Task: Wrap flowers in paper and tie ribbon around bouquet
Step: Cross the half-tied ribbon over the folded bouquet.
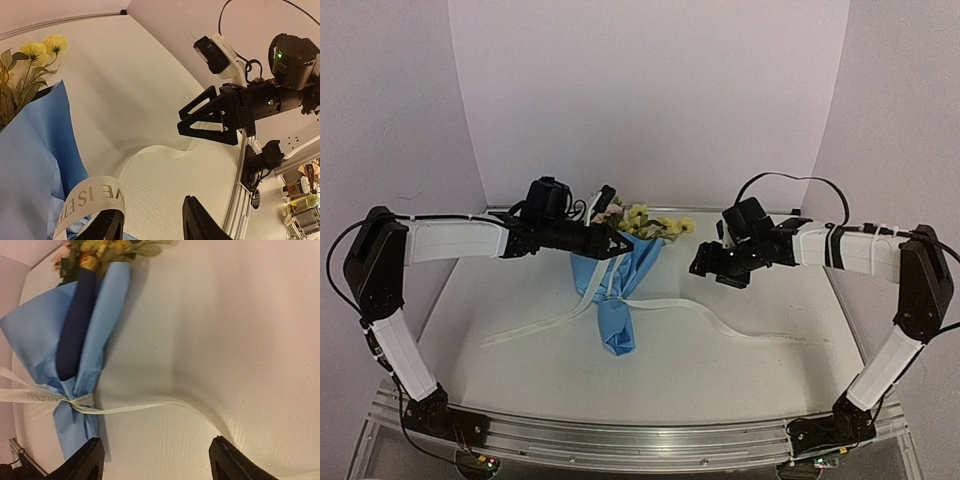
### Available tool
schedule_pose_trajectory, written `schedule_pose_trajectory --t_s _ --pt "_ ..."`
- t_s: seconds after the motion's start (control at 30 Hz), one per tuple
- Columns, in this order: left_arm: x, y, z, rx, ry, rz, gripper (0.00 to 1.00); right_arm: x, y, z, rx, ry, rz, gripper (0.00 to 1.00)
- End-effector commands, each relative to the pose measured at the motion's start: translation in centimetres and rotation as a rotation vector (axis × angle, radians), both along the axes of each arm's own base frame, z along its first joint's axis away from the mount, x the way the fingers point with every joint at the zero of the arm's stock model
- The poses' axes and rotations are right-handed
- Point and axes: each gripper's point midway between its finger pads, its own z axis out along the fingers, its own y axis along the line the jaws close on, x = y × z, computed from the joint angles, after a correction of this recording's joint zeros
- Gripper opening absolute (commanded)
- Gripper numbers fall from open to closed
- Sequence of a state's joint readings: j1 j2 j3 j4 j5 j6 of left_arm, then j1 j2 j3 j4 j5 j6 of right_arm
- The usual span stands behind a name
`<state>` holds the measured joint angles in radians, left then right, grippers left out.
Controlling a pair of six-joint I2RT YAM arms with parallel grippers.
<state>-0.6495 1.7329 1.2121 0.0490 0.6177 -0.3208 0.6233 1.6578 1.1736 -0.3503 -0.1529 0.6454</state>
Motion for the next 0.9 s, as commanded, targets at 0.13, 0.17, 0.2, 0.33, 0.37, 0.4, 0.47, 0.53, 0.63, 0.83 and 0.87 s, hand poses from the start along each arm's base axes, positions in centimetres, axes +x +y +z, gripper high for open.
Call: schedule_pose_trajectory --t_s 0.13,0.17,0.2,0.33,0.37,0.4,0.47,0.53,0.63,0.83,0.87 --pt "0.7 -0.9 1.9 -0.008 -0.066 -0.024 0.38 -4.1 -5.7 -6.7 -0.228 0.088 -0.033 0.75" --pt "0.7 -0.9 1.8 -0.005 -0.062 -0.028 0.38 -4.5 -6.0 -7.3 -0.241 0.100 -0.034 0.74" --pt "0.7 -1.0 1.6 -0.005 -0.059 -0.033 0.36 -4.8 -6.2 -7.8 -0.250 0.114 -0.031 0.74" --pt "0.7 -1.2 0.9 -0.001 -0.042 -0.043 0.34 -5.7 -6.1 -9.4 -0.273 0.150 -0.013 0.67" --pt "0.7 -1.2 0.7 0.001 -0.039 -0.044 0.33 -5.8 -5.9 -9.5 -0.274 0.153 -0.009 0.65" --pt "0.7 -1.3 0.6 0.001 -0.035 -0.047 0.33 -5.8 -5.7 -9.5 -0.274 0.153 -0.004 0.63" --pt "0.6 -1.5 0.2 0.002 -0.021 -0.061 0.32 -5.9 -5.4 -9.8 -0.282 0.159 0.001 0.58" --pt "0.4 -1.7 -0.2 0.002 -0.009 -0.075 0.31 -5.9 -5.3 -10.4 -0.288 0.174 0.001 0.51" --pt "0.1 -2.0 -0.8 0.007 0.001 -0.089 0.29 -6.1 -5.4 -11.1 -0.296 0.193 -0.001 0.37" --pt "-0.4 -2.3 -1.0 0.002 0.002 -0.109 0.24 -4.7 -5.1 -9.7 -0.302 0.162 -0.020 0.01" --pt "-0.5 -2.4 -1.0 0.001 0.003 -0.116 0.23 -3.9 -4.6 -8.8 -0.289 0.145 -0.024 0.00"
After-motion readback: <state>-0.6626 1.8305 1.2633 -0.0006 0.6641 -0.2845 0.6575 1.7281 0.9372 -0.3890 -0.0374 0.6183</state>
